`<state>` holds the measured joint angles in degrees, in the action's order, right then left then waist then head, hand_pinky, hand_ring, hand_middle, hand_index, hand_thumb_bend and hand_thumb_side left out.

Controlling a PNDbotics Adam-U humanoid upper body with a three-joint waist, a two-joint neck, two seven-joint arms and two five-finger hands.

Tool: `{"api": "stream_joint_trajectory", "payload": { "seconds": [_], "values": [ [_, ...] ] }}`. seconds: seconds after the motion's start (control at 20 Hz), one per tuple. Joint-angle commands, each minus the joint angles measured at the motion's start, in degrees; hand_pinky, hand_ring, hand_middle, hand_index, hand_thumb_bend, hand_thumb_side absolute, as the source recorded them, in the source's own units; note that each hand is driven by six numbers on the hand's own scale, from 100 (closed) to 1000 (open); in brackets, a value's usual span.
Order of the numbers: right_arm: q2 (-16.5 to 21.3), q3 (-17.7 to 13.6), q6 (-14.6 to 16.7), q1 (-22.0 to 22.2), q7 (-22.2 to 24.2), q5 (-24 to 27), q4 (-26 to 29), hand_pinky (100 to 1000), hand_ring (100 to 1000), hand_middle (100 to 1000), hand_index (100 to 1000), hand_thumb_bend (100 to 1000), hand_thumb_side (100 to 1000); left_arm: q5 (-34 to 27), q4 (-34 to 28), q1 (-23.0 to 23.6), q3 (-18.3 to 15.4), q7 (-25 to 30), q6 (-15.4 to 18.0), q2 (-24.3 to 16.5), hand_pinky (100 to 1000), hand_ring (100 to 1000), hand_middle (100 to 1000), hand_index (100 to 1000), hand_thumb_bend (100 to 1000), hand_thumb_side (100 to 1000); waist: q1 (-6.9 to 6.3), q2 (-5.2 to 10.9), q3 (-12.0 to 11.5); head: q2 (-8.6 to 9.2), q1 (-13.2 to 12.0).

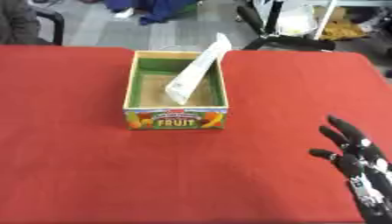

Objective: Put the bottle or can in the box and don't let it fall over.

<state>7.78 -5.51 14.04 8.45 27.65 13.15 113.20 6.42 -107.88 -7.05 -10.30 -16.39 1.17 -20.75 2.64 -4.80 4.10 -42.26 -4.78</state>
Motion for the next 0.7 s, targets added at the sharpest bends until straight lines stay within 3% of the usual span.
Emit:
{"api": "stream_joint_trajectory", "payload": {
  "seconds": [0.05, 0.7],
  "values": [
    [0.52, 0.21, 0.18, -0.23, 0.32, 0.35, 0.93, 787, 1000, 1000, 973, 100, 547, -0.30, 0.76, -0.84, -0.80, -0.72, 0.44, 1.17, 696, 607, 527, 740, 361, 617, -0.08, 0.73, -0.15, -0.22, -0.33],
    [0.26, 0.06, 0.14, -0.49, 0.40, 0.45, 0.88, 787, 1000, 1000, 974, 100, 548, 0.06, 2.02, -0.37, -0.47, -0.12, 0.20, 2.22, 697, 606, 525, 738, 356, 626, 0.02, 0.67, -0.36, -0.46, 0.37]
  ]
}}
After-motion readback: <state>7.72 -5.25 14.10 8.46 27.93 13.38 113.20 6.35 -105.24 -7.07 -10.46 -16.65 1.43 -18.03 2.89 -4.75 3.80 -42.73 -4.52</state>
